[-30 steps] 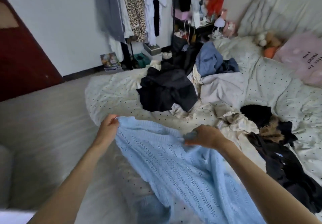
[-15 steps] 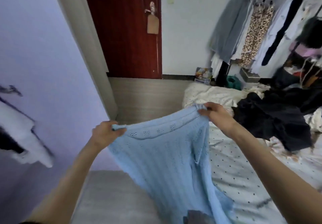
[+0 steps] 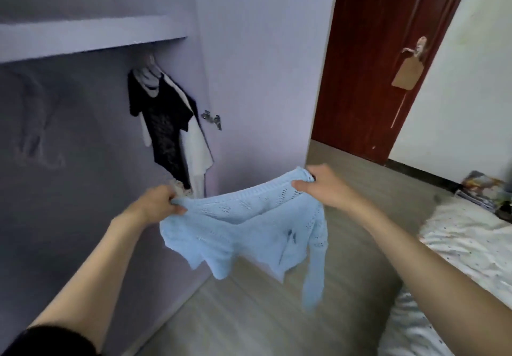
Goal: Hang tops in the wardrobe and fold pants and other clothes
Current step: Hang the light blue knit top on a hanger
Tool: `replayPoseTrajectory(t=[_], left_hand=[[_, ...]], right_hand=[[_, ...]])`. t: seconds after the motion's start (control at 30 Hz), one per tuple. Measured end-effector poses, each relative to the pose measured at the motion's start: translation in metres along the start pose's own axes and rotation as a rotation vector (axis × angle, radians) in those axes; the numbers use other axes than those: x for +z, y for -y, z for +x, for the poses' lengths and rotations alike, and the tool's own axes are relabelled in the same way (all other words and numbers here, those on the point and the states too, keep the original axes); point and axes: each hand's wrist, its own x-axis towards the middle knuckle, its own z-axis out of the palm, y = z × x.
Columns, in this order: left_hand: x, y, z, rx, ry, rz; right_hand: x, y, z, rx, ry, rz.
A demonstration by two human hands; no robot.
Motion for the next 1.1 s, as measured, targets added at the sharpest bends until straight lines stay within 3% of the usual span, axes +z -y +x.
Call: replayPoseTrajectory(t=[0.2, 0.33, 0.6, 0.73, 0.83, 0.97, 1.1], left_hand=[[-0.029, 0.054, -0.030, -0.299, -0.346, 0.020], [-0.047, 0.070, -0.041, -0.442, -0.451, 0.042], [-0.069, 0.131, -0.050, -0.580, -0.629, -0.552], [-0.076, 0.171, -0.023, -0.614, -0.718, -0.651], [-0.081, 0.199, -0.001, -0.634, -0.693, -0.577], [-0.082, 0.241, 0.021, -0.599, -0.525, -0.498], [-0.084, 0.273, 0.030, -0.552, -0.299, -0.375]], right_hand=[[0.034, 0.064, 0.057, -0.267, -0.029, -0.470], [0.048, 0.097, 0.092, -0.429, -0.039, -0.706], [0.108, 0.157, 0.160, -0.511, 0.002, -0.648], [0.148, 0.183, 0.201, -0.462, 0.186, -0.543], [0.177, 0.191, 0.228, -0.402, 0.350, -0.588], [0.221, 0.201, 0.256, -0.390, 0.427, -0.751], [0.250, 0.218, 0.282, -0.345, 0.420, -0.562]])
